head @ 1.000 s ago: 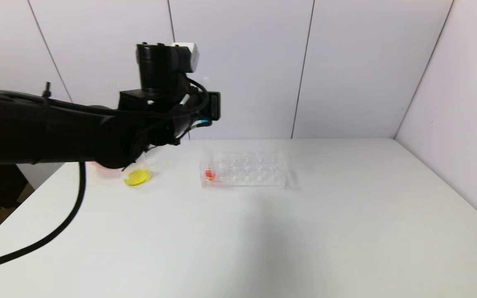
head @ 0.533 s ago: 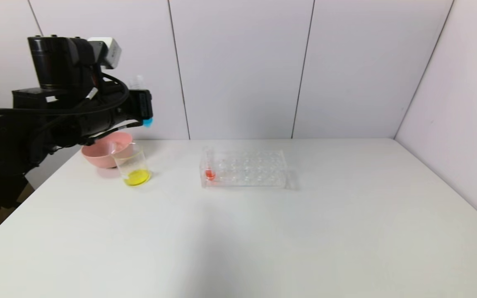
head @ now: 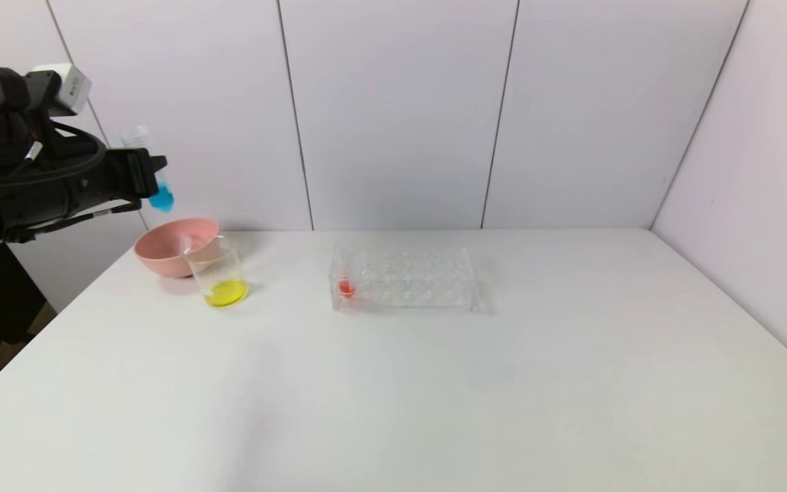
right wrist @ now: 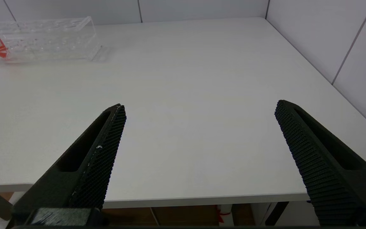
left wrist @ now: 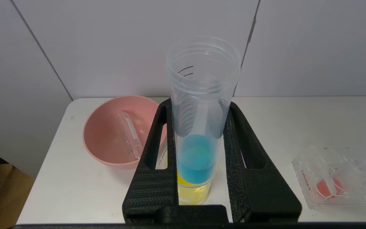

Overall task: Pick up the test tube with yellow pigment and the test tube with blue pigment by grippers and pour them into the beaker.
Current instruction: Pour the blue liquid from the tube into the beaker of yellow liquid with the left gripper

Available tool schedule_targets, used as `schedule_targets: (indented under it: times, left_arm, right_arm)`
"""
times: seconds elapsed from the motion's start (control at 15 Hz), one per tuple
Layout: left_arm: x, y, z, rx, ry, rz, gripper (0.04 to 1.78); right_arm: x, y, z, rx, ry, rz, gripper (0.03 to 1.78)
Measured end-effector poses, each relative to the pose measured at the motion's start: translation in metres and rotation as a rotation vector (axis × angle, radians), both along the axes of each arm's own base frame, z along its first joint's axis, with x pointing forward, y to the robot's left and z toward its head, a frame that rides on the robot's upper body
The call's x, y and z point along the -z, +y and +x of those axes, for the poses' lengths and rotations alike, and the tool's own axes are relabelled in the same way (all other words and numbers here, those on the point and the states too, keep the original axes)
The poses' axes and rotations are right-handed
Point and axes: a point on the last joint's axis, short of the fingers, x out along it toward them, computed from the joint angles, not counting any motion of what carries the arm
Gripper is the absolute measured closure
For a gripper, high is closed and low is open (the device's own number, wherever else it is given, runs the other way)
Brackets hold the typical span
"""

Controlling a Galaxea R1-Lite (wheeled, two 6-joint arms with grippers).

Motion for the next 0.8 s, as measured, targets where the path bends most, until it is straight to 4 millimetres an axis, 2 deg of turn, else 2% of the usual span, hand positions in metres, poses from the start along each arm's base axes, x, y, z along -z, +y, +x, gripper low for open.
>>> schedule_targets:
  times: [0.4, 0.6, 0.8]
  left_arm:
    - [0.004, 0.047, -0.001, -0.03, 0.011, -0.002, 1.38]
    - [0.01, 0.058, 0.004, 0.004, 0.025, 0.034, 1.38]
    - [0.015, 0.059, 0.009, 0.037, 0.039, 0.02, 1.38]
  right_arm:
    - [0.0, 0.0, 0.0, 0.0, 0.0, 0.0, 0.1]
    - [0.0, 0.0, 0.0, 0.0, -0.001, 0.0, 0.1]
    - [0.0, 0.0, 0.0, 0.0, 0.0, 0.0, 0.1]
